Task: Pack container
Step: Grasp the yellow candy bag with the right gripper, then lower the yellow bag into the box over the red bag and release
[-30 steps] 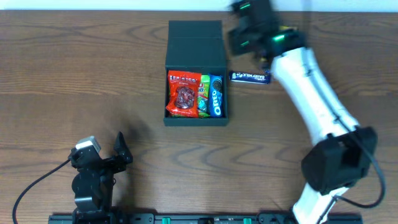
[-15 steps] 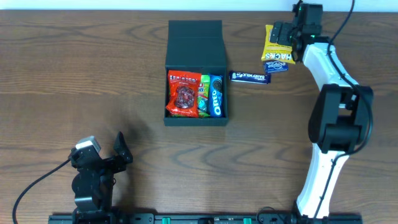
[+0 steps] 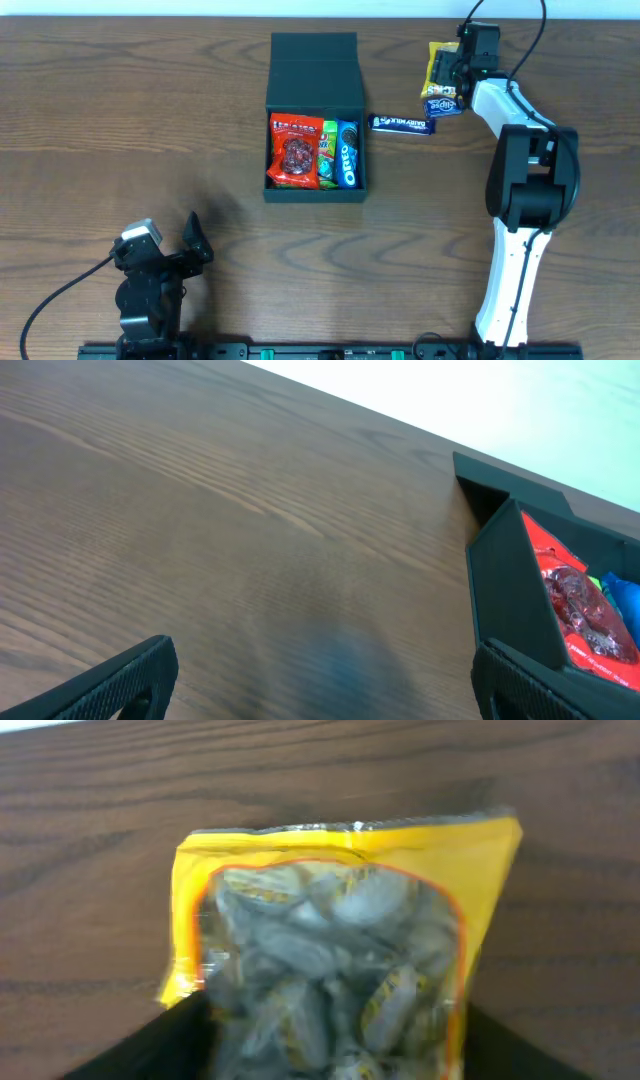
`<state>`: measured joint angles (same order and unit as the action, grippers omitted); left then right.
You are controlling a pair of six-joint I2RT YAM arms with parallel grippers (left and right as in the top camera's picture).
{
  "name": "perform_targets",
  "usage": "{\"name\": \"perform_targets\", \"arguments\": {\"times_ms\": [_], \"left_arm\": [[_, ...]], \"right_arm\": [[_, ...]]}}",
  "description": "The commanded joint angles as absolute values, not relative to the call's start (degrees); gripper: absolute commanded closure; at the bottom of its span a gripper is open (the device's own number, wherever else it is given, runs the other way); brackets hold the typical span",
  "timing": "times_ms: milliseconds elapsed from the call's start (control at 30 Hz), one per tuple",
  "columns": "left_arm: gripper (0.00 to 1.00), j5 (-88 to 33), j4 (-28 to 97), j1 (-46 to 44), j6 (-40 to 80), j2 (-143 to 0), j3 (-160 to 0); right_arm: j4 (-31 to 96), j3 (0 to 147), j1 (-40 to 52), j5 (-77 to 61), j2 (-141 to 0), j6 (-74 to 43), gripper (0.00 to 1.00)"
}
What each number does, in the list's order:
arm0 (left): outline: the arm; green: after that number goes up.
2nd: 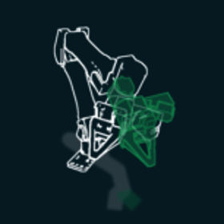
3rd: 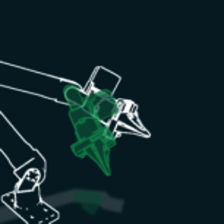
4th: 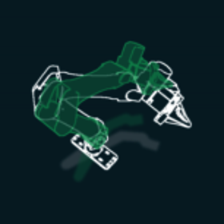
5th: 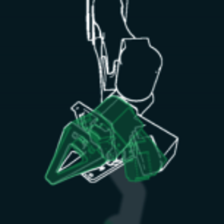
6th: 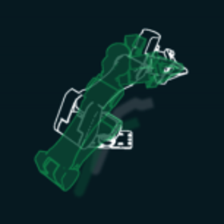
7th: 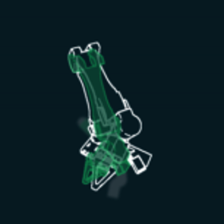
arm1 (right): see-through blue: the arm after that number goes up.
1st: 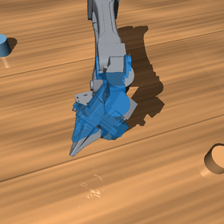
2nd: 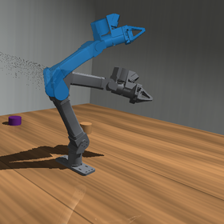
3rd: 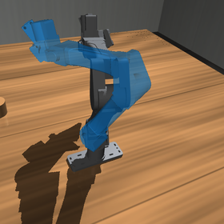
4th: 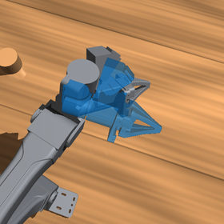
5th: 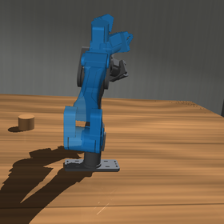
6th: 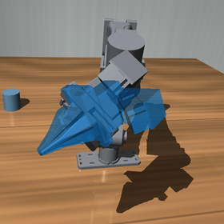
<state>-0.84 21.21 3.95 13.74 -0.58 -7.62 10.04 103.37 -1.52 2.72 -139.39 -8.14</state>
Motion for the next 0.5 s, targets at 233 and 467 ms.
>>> {"name": "perform_targets", "arguments": {"times_ms": [233,467], "left_arm": [[0.05,0.19,21.61,3.73,14.17,-0.25,-6.42],[0.05,0.19,21.61,3.73,14.17,-0.25,-6.42]], "right_arm": [[19.38,107.87,-0.71,4.34,-140.35,-7.66,0.85],[39.94,128.62,0.82,4.16,-138.80,-7.62,0.93]]}}
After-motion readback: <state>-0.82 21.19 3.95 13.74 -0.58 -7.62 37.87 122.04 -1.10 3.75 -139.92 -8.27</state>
